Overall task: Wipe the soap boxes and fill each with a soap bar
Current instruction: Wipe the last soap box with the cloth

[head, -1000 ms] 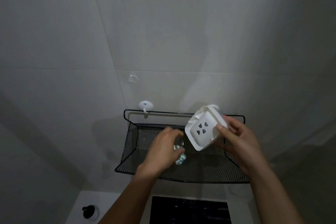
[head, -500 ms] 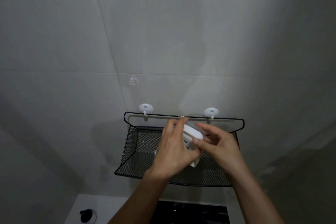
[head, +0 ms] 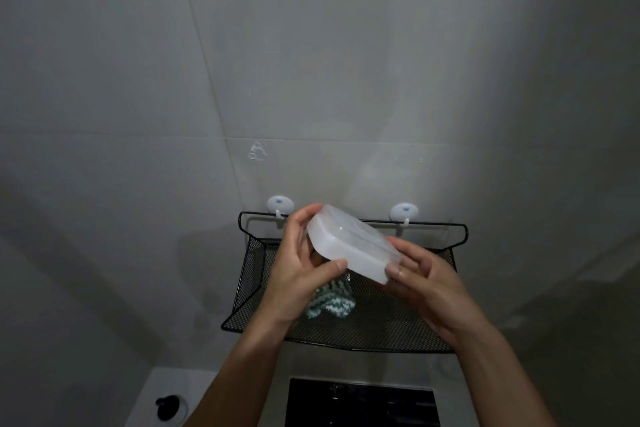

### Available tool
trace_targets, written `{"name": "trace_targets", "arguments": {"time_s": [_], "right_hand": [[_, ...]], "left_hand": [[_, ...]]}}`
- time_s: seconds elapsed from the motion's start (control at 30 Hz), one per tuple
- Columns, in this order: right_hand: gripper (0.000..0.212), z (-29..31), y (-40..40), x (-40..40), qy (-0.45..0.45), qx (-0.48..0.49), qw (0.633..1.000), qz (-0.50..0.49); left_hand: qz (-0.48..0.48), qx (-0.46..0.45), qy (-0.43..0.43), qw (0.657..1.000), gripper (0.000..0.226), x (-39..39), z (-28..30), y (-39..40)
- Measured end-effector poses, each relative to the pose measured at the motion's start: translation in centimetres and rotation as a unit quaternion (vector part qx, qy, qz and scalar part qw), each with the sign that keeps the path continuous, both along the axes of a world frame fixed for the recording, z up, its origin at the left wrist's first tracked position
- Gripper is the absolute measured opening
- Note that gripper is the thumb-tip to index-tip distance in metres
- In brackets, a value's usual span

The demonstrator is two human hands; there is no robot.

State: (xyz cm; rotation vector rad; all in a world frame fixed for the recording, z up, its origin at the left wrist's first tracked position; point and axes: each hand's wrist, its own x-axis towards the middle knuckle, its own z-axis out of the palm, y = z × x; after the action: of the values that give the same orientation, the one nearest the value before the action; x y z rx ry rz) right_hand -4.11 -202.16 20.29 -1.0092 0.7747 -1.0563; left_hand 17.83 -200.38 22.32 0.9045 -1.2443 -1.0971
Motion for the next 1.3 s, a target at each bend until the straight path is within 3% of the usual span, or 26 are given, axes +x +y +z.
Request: {"name": "trace_targets", "arguments": {"time_s": [0.23, 0.5, 0.7, 0.83, 0.93, 1.17, 1.3], "right_hand": [[0.078, -0.2, -0.5, -0.4, 0.0, -0.033, 0.998, -0.055], [0.077, -0.2, -0.3, -0.7, 0.014, -0.068, 0.996, -0.064], [0.086, -0.4, 0.2, -0.6, 0.042, -0.079, 0.996, -0.03], [0.083, -0.5, 0.5, -0.5, 0.042, -0.078, 0.996, -0.034], [0.083, -0.3, 0.5, -0.7, 0.034, -0.067, 0.997, -0.033], [0.045, -0.1, 0.5, -1.0, -0.042, 0.054, 0.997, -0.024], [0.04, -0.4, 0.4, -1.4, -0.029, 0.099, 0.994, -0.03]], "left_hand": [[-0.021, 0.009, -0.035, 0.999, 0.076, 1.1, -0.2, 0.1], [-0.018, 0.015, -0.065, 0.998, 0.06, 1.6, 0.2, 0.0], [0.077, 0.07, -0.092, 0.99, 0.044, 1.2, 1.4, -1.1], [0.088, 0.085, -0.116, 0.986, 0.03, 1.4, 1.2, -2.0], [0.048, 0.081, -0.113, 0.989, 0.047, 1.8, 0.4, -2.2], [0.02, 0.103, -0.053, 0.993, 0.052, 1.7, -0.2, -2.6], [0.008, 0.124, -0.048, 0.991, 0.045, 1.2, -0.4, -2.6]]}}
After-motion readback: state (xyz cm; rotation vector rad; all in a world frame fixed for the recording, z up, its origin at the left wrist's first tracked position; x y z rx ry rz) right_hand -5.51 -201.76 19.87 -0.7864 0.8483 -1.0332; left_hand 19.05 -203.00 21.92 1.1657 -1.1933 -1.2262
